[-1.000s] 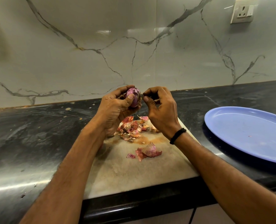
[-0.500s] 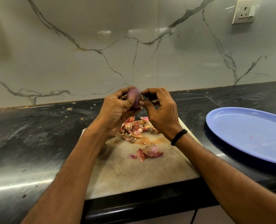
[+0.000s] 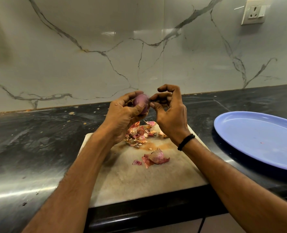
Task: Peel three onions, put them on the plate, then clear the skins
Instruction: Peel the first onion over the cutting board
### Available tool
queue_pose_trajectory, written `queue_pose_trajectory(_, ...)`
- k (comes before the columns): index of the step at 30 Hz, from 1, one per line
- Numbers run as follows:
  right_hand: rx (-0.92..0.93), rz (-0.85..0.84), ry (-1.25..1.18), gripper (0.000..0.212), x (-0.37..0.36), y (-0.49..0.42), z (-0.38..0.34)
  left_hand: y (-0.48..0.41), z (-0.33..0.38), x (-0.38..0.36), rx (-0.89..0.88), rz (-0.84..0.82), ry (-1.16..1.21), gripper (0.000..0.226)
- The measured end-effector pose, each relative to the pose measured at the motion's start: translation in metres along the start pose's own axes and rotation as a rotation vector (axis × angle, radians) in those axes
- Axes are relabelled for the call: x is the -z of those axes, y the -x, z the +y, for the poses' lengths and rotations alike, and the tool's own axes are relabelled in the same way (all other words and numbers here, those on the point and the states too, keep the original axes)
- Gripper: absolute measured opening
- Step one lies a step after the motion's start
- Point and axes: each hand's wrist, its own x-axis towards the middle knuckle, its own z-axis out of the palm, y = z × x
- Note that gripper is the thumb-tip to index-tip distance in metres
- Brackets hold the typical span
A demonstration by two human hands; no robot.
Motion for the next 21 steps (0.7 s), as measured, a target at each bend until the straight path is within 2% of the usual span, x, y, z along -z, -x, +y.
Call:
queue_pose_trajectory(6, 0.016, 0.036, 0.036, 0.048, -0.0013, 0.0004, 0.0019, 0.0003, -0.0014, -0.0011, -0.026, 0.011, -0.045, 0.041)
queue_pose_trajectory(10, 0.027, 0.053, 0.047, 0.049, -0.0018, 0.0009, 0.0028, 0.0017, -0.0023, -0.0019, -0.046, 0.012, -0.098, 0.050)
queue_pose_trajectory(21, 0.037, 0.000, 0.077, 0.051, -0.0030, 0.0012, 0.0087, 0.0009, -0.0080, -0.0024, -0.052, 0.046, -0.176, 0.042)
